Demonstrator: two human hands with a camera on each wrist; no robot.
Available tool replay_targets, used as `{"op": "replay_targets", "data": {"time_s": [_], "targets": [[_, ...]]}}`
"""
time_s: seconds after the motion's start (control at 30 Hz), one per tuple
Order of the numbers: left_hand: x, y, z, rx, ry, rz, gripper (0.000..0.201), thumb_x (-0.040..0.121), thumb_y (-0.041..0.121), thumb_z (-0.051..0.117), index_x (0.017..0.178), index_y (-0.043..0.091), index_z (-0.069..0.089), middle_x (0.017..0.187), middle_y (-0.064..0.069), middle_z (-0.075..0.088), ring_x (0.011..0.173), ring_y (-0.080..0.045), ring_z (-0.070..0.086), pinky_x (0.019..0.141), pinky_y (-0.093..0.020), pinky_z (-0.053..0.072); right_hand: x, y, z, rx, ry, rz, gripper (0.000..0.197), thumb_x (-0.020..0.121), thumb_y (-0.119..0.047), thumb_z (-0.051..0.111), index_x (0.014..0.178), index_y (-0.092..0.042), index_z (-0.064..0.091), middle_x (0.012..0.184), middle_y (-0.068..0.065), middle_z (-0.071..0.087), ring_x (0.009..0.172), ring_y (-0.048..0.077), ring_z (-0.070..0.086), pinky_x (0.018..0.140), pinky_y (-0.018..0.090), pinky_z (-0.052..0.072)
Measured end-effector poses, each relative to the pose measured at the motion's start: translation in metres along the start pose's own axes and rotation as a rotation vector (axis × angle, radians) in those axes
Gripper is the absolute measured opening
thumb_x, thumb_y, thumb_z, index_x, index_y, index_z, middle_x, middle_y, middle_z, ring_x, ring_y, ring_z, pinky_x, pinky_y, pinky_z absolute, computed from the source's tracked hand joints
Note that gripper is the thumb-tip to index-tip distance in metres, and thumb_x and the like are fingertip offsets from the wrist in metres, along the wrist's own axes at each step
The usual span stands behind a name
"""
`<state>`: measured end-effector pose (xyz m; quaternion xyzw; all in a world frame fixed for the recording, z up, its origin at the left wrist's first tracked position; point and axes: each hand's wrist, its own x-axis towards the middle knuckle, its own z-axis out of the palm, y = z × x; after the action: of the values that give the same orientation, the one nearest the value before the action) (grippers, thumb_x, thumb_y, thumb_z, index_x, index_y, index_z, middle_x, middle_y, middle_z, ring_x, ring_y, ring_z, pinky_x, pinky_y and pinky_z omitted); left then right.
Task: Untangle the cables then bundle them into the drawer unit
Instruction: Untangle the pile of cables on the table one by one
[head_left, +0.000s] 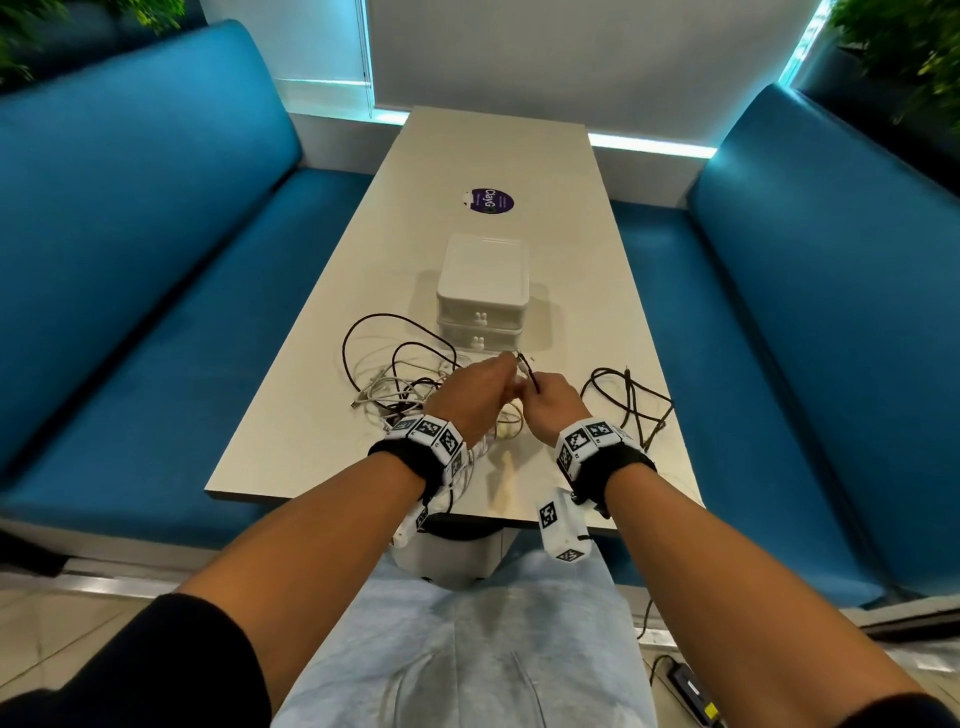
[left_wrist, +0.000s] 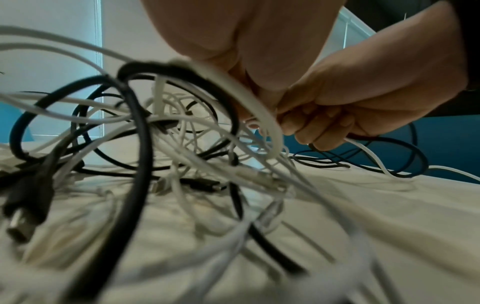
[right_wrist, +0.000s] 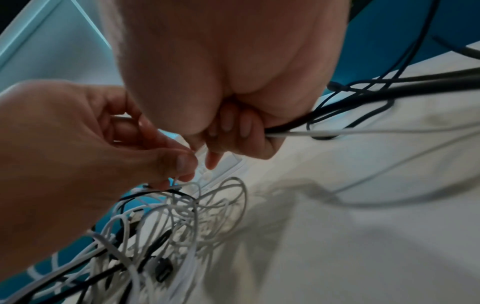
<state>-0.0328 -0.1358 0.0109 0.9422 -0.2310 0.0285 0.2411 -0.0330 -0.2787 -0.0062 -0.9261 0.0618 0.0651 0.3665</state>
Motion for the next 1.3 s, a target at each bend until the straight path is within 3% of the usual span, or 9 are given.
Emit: {"op": "replay_targets", "data": {"time_s": [0.07, 0.2, 0.37, 0.47, 0.67, 0.83, 1.0, 1.17, 1.3], "targets": [[-0.001, -0.003, 0.006, 0.005, -0.020, 0.019, 0.009, 0.098, 0.019, 0.053, 0.095, 0.013, 0.047, 0.088, -0.007, 0.061, 0.079, -0.031, 0.058, 0.070, -0.043, 0.046, 0.000, -0.002, 0.002, -0.099, -0.005, -0.016, 0.030, 0.099, -0.024, 0.041, 0.100, -0.008, 0.066, 0.102, 0.016, 0.068, 0.098, 0.035, 0.063, 0.078, 0.034, 0.047], [-0.002, -0.018, 0.027, 0.318, -0.057, 0.131, 0.024, 0.096, 0.017, 0.058, 0.120, 0.015, 0.057, 0.117, -0.006, 0.060, 0.108, -0.027, 0.056, 0.094, -0.041, 0.039, 0.002, 0.000, 0.004, -0.277, 0.020, -0.015, 0.027, 0.100, -0.024, 0.038, 0.106, -0.006, 0.057, 0.109, 0.020, 0.065, 0.102, 0.039, 0.060, 0.074, 0.035, 0.042], [-0.010, -0.024, 0.040, 0.518, -0.008, 0.174, 0.041, 0.086, 0.007, 0.063, 0.122, 0.024, 0.056, 0.128, 0.002, 0.053, 0.122, -0.023, 0.043, 0.095, -0.044, 0.031, 0.000, 0.007, -0.006, -0.379, 0.033, 0.046, 0.017, 0.097, -0.021, 0.039, 0.102, -0.010, 0.051, 0.098, 0.017, 0.062, 0.094, 0.038, 0.060, 0.068, 0.033, 0.038], [-0.008, -0.027, 0.031, 0.548, 0.015, 0.107, 0.021, 0.095, 0.026, 0.056, 0.115, 0.026, 0.062, 0.124, 0.006, 0.059, 0.129, -0.026, 0.038, 0.096, -0.046, 0.024, 0.003, 0.018, -0.017, -0.466, -0.016, 0.067, 0.021, 0.095, -0.015, 0.039, 0.108, -0.006, 0.053, 0.104, 0.015, 0.060, 0.099, 0.036, 0.060, 0.068, 0.033, 0.037], [-0.007, -0.034, 0.026, 0.592, -0.035, 0.092, 0.021, 0.097, 0.029, 0.048, 0.110, 0.030, 0.065, 0.113, 0.008, 0.063, 0.114, -0.021, 0.051, 0.097, -0.047, 0.022, -0.005, 0.040, -0.047, -0.477, 0.019, 0.204, 0.026, 0.098, -0.012, 0.038, 0.118, -0.006, 0.052, 0.114, 0.019, 0.063, 0.106, 0.036, 0.060, 0.075, 0.033, 0.042], [-0.010, -0.024, 0.026, 0.609, -0.026, 0.111, 0.025, 0.100, 0.034, 0.043, 0.109, 0.029, 0.067, 0.107, 0.007, 0.065, 0.107, -0.024, 0.054, 0.099, -0.049, 0.023, -0.013, 0.036, -0.043, -0.450, 0.047, 0.098, 0.023, 0.100, -0.013, 0.036, 0.116, -0.004, 0.050, 0.109, 0.021, 0.063, 0.097, 0.038, 0.061, 0.068, 0.033, 0.040], [-0.011, -0.020, 0.023, 0.661, -0.079, 0.128, 0.016, 0.096, 0.030, 0.055, 0.106, 0.031, 0.067, 0.103, 0.006, 0.065, 0.104, -0.025, 0.057, 0.101, -0.050, 0.021, -0.014, 0.008, -0.033, -0.361, -0.022, -0.085, 0.028, 0.101, -0.015, 0.034, 0.114, 0.000, 0.055, 0.113, 0.022, 0.062, 0.107, 0.040, 0.058, 0.086, 0.039, 0.046], [-0.010, -0.014, 0.017, 0.726, -0.132, 0.142, 0.021, 0.093, 0.025, 0.056, 0.110, 0.031, 0.066, 0.102, 0.006, 0.063, 0.105, -0.025, 0.057, 0.105, -0.052, 0.023, -0.020, -0.021, -0.020, -0.227, -0.109, -0.251, 0.028, 0.104, -0.024, 0.034, 0.105, -0.003, 0.053, 0.102, 0.020, 0.063, 0.093, 0.036, 0.058, 0.076, 0.035, 0.041], [-0.015, -0.014, 0.016, 0.754, -0.140, 0.159, 0.029, 0.091, 0.017, 0.050, 0.118, 0.020, 0.059, 0.112, 0.000, 0.059, 0.108, -0.026, 0.054, 0.108, -0.054, 0.025, -0.024, -0.031, -0.014, -0.142, -0.172, -0.291, 0.025, 0.103, -0.025, 0.036, 0.101, -0.006, 0.051, 0.097, 0.019, 0.065, 0.090, 0.036, 0.059, 0.078, 0.039, 0.046]]}}
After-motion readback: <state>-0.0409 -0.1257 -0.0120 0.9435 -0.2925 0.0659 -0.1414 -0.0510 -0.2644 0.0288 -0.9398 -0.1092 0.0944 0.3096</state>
